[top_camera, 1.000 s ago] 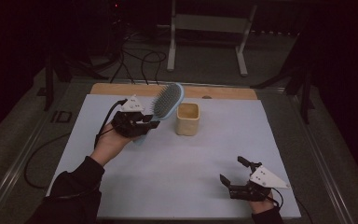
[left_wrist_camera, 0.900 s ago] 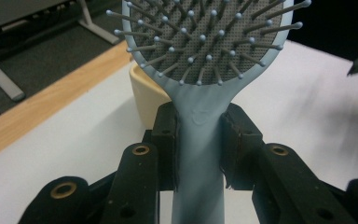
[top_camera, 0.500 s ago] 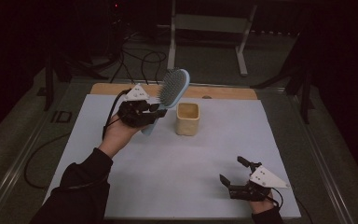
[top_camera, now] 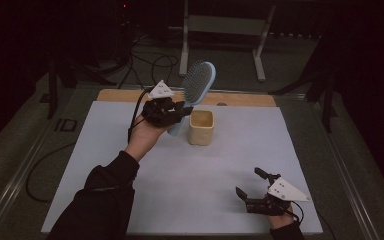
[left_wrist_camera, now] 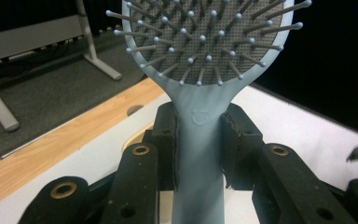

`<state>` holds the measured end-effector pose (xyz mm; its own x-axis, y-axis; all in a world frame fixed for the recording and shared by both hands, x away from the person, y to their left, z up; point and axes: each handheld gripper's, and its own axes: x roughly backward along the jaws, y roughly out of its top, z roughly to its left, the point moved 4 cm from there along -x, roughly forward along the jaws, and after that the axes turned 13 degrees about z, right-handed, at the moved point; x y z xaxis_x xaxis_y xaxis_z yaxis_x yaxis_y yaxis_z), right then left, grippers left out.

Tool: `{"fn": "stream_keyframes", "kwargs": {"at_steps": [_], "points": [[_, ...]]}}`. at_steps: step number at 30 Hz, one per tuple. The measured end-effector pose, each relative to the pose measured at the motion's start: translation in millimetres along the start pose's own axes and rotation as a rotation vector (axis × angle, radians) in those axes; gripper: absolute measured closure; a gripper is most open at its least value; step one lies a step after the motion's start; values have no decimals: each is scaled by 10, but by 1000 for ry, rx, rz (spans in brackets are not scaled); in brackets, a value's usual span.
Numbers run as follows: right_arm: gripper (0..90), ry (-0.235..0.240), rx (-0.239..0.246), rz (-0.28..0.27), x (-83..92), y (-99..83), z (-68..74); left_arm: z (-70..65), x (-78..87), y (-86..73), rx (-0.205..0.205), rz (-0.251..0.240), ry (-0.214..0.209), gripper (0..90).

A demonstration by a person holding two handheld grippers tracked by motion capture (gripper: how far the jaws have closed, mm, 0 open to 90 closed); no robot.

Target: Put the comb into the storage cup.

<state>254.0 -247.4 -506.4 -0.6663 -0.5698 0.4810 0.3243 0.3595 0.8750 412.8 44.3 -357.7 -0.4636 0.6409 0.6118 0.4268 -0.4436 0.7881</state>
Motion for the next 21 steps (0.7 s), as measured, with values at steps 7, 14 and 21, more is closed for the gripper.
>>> {"fn": "stream_keyframes", "kwargs": {"at_steps": [7,14,21], "points": [[87,1,-1,-2,0,-1,-3,1,-142,121,25,-45,4,699],[87,1,0,-1,-3,-4,-4,54,-271,202,63,-116,-21,699],[87,-1,-2,0,3,-6,-9,94,-410,243,45,-153,-22,699]]}}
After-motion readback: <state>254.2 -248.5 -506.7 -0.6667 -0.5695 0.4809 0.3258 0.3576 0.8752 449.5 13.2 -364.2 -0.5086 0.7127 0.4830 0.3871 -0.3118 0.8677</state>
